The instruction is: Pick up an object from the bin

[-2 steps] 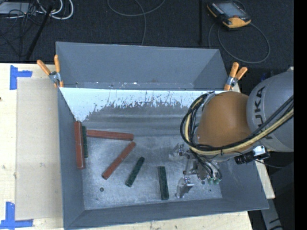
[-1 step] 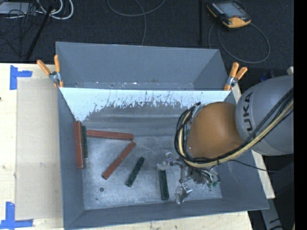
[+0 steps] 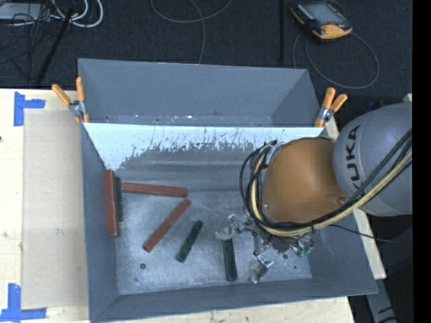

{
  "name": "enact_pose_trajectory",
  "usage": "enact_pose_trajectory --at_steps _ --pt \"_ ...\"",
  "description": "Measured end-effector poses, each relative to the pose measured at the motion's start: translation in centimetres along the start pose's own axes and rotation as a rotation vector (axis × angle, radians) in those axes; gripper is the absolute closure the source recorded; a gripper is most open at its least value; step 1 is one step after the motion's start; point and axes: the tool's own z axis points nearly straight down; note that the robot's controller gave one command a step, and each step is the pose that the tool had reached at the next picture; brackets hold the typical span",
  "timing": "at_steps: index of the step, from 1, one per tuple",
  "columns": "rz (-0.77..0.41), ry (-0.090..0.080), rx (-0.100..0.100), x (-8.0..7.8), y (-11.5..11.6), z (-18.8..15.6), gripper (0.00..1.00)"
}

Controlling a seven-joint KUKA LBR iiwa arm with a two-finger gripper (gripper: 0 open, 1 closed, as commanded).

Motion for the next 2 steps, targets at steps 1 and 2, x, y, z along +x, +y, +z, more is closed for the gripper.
enact_pose_trajectory --at_steps 1,2 --pt "-0.337 -0.002 0.001 -0.8 -0.5 -0.5 0.0" --pt "-0.502 -0.001 0.001 -0.5 -0.5 3.5 0.0"
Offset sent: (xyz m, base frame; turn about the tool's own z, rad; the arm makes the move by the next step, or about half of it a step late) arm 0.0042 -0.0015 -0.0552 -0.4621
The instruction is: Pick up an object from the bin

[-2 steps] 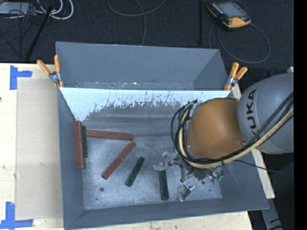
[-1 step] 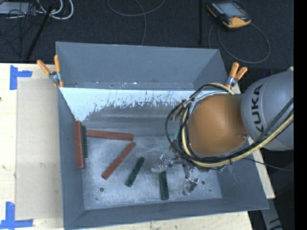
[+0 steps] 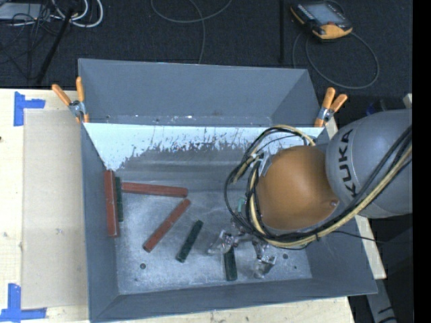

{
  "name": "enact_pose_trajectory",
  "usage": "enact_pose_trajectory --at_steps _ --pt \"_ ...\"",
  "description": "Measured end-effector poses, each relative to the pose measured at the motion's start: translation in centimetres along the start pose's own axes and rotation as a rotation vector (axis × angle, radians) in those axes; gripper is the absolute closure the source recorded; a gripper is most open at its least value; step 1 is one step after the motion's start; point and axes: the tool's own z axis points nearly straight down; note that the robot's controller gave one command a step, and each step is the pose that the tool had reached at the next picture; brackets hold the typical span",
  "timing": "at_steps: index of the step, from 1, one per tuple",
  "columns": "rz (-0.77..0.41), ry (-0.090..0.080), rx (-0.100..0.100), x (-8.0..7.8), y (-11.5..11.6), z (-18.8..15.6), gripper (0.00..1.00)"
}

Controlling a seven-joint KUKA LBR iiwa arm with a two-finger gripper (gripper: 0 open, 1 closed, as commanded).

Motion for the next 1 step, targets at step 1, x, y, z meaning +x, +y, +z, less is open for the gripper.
enact_pose_trajectory --at_steps 1 --pt "-0.114 -0.015 0.007 0.51 -0.55 1.55 1.0"
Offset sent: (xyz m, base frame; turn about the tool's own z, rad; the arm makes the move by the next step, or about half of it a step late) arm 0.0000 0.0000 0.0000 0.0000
